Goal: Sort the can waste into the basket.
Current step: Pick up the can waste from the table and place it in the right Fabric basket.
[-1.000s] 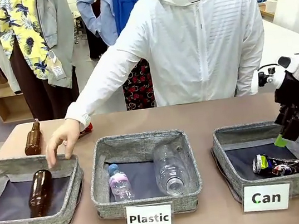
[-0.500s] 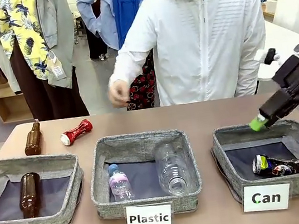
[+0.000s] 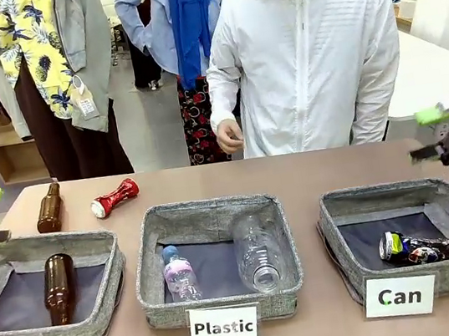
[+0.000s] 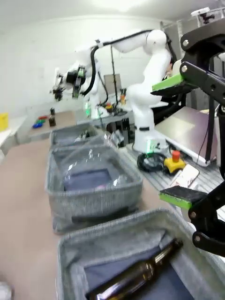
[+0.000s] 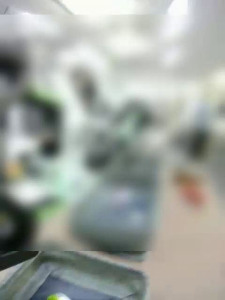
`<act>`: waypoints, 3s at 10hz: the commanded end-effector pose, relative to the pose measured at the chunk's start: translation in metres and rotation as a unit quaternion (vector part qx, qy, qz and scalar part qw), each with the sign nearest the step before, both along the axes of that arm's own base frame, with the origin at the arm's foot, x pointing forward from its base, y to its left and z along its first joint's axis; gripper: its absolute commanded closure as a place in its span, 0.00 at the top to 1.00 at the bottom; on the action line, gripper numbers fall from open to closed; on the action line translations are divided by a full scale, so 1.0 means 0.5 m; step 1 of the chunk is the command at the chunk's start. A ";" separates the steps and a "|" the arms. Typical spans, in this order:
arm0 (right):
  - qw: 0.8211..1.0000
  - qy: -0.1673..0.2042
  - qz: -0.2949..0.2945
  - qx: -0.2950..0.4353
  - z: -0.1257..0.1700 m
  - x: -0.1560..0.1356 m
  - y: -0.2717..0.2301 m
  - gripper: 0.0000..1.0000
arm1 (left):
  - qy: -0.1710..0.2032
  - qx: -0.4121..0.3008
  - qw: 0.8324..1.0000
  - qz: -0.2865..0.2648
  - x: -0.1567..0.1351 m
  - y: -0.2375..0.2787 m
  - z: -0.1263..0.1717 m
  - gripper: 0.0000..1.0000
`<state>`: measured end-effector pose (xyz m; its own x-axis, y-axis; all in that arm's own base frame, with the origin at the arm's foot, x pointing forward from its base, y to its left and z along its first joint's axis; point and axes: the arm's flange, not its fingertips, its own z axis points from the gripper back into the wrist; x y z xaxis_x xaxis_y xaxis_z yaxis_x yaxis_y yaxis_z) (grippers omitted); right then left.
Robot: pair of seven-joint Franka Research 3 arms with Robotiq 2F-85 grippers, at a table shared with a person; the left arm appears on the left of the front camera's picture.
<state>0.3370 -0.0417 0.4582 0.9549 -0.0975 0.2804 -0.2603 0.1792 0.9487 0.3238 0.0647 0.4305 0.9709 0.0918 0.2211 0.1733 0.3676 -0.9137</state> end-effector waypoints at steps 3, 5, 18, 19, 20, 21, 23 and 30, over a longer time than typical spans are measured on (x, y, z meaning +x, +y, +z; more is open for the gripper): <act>0.996 0.001 0.033 -0.080 0.012 -0.007 0.044 1.00 | -0.004 -0.022 1.000 -0.011 -0.007 -0.011 0.017 1.00; 0.996 0.001 0.033 -0.080 0.012 -0.007 0.044 1.00 | -0.004 -0.022 1.000 -0.011 -0.007 -0.011 0.017 1.00; 0.996 0.001 0.033 -0.080 0.012 -0.007 0.044 1.00 | 0.087 0.290 0.953 -0.013 0.372 -0.149 0.163 1.00; 0.996 0.001 0.033 -0.080 0.012 -0.007 0.044 1.00 | 0.074 0.254 0.963 -0.048 0.363 -0.124 0.173 1.00; 0.996 0.001 0.033 -0.080 0.012 -0.007 0.044 1.00 | 0.062 0.231 0.971 -0.016 0.326 -0.065 0.185 1.00; 0.996 0.001 0.033 -0.080 0.012 -0.007 0.044 1.00 | 0.031 0.186 0.982 -0.007 0.246 0.015 0.201 1.00; 0.996 0.001 0.033 -0.080 0.012 -0.007 0.044 1.00 | -0.057 0.082 0.994 0.038 0.024 0.167 0.195 1.00; 0.996 0.001 0.033 -0.080 0.012 -0.007 0.044 1.00 | -0.067 -0.080 0.969 0.222 -0.227 0.289 -0.008 1.00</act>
<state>0.3351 -0.0184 0.4614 0.9565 -0.0003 0.2917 -0.2775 0.3073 0.9102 0.2057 0.2355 0.4391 0.7891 0.5473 0.2790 0.1167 0.3124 -0.9428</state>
